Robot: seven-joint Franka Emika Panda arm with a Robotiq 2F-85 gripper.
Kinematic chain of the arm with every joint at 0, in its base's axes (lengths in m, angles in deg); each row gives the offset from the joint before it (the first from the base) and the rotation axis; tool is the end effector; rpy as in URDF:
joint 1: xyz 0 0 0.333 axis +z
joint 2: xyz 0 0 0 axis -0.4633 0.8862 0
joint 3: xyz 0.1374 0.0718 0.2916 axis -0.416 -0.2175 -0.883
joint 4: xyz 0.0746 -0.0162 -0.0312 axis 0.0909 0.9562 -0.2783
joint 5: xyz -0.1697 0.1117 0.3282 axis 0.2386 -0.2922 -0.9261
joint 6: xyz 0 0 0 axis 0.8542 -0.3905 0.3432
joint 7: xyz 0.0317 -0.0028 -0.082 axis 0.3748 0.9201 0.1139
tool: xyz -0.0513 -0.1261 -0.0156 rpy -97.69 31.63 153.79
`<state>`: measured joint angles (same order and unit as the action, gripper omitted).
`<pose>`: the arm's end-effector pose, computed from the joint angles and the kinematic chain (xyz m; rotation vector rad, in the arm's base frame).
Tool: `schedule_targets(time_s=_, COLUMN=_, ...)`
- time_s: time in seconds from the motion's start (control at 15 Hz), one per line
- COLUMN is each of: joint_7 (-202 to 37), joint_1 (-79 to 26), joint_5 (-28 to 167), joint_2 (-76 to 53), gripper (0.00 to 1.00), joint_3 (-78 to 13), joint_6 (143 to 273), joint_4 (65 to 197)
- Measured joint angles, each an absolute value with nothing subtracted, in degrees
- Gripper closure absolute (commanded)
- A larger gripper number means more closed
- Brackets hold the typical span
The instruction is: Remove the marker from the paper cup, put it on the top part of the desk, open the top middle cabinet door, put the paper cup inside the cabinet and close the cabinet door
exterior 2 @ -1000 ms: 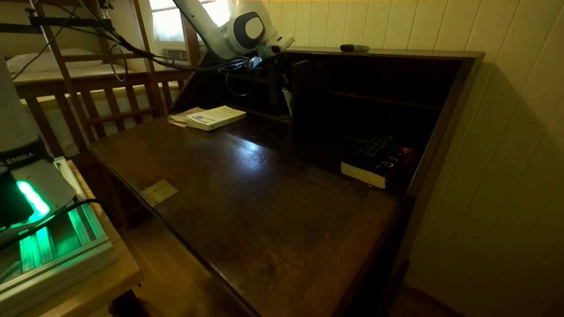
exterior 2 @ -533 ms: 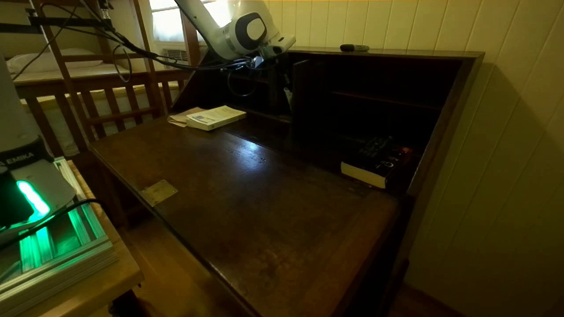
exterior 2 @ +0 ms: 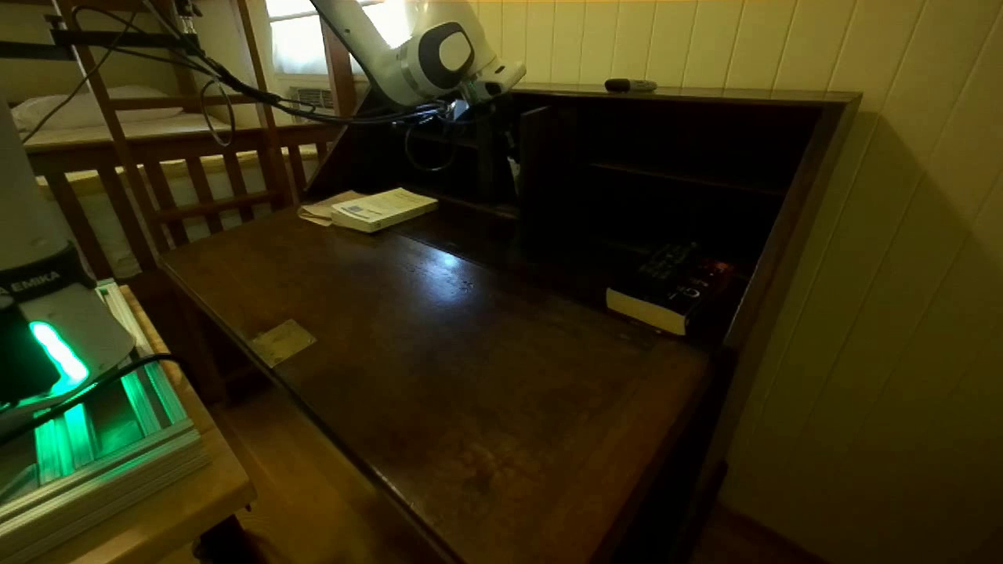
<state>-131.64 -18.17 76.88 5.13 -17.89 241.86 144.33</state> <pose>0.7004 -0.0763 0.2739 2.7389 -1.2066 0.8902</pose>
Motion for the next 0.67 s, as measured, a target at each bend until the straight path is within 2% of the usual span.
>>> schedule_targets(time_s=0.07, joint_7=-131.6, joint_1=-18.1, joint_5=76.9, joint_2=5.1, gripper=0.57, joint_3=-17.9, joint_6=241.9, joint_4=144.3)
schedule_targets(time_s=0.33, joint_7=-131.6, joint_1=-17.6, joint_5=76.9, joint_2=5.1, gripper=0.31, joint_3=-17.5, joint_6=241.9, joint_4=144.2)
schedule_targets(time_s=0.4, joint_7=-131.6, joint_1=-17.4, joint_5=76.9, joint_2=5.1, gripper=0.26, joint_3=-17.2, joint_6=241.9, joint_4=144.2)
schedule_targets(time_s=0.53, joint_7=-131.6, joint_1=-16.8, joint_5=76.9, joint_2=5.1, gripper=0.22, joint_3=-16.6, joint_6=242.1, joint_4=144.2)
schedule_targets(time_s=0.67, joint_7=-131.6, joint_1=-16.1, joint_5=76.9, joint_2=5.1, gripper=0.21, joint_3=-15.8, joint_6=242.3, joint_4=144.2)
